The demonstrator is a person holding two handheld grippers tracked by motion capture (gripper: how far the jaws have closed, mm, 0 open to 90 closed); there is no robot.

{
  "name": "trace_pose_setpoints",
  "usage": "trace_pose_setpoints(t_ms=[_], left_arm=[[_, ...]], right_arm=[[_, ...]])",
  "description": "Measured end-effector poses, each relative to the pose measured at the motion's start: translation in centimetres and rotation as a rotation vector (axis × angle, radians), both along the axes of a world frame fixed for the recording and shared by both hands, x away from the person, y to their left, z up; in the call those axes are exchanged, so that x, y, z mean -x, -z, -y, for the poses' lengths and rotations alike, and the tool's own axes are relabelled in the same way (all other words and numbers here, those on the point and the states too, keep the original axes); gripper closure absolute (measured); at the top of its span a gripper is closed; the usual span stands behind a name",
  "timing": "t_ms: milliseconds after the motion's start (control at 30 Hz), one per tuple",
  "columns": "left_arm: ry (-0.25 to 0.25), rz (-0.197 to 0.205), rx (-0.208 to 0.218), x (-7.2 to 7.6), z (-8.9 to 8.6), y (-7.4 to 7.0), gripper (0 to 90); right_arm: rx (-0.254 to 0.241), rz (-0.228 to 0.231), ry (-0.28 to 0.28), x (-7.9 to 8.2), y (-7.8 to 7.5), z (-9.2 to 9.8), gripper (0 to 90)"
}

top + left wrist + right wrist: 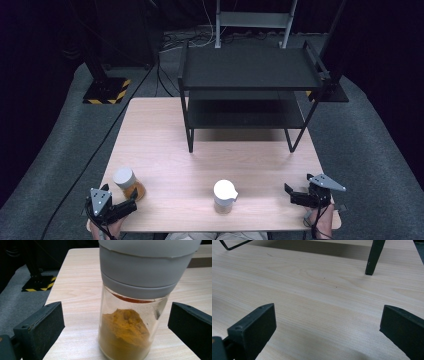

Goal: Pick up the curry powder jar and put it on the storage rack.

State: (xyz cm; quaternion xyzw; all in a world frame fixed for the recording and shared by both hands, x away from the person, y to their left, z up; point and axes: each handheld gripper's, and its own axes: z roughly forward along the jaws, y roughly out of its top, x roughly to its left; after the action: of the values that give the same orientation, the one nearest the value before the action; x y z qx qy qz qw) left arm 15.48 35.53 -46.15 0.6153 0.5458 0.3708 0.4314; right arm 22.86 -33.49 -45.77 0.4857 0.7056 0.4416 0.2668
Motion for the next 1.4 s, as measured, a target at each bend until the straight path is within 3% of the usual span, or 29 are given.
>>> trace_pose_setpoints(t_ms=[167, 300, 800, 1000, 1233, 1400], left_arm=[[0.017, 0.0, 0.003, -0.3, -0.1, 0.2, 0.0], [0.004, 0.012, 0.023, -0.4, -0.2, 0.5, 0.0], [0.007, 0.043, 0.04, -2.6, 0.0, 0.7, 0.0], [0.01, 0.041, 0.08, -2.6, -0.4, 1.1, 0.5], [0.044, 0.092, 0.079, -1.7, -0.5, 1.8, 23.8], [0.058, 0.113, 0.073, -1.6, -0.4, 2.1, 32.8]], right_arm=[[0.008, -0.003, -0.001, -0.1, -0.1, -0.1, 0.0], [0.012, -0.007, -0.008, -0.2, -0.1, -0.1, 0.0], [0.001, -0.007, 0.0, -0.2, -0.1, 0.0, 0.0], [-0.005, -0.008, 0.003, -0.2, -0.1, 0.0, 0.0], [-0.01, -0.009, 0.001, -0.2, 0.0, 0.1, 0.0], [-0.015, -0.009, -0.001, -0.2, 0.0, 0.2, 0.0]])
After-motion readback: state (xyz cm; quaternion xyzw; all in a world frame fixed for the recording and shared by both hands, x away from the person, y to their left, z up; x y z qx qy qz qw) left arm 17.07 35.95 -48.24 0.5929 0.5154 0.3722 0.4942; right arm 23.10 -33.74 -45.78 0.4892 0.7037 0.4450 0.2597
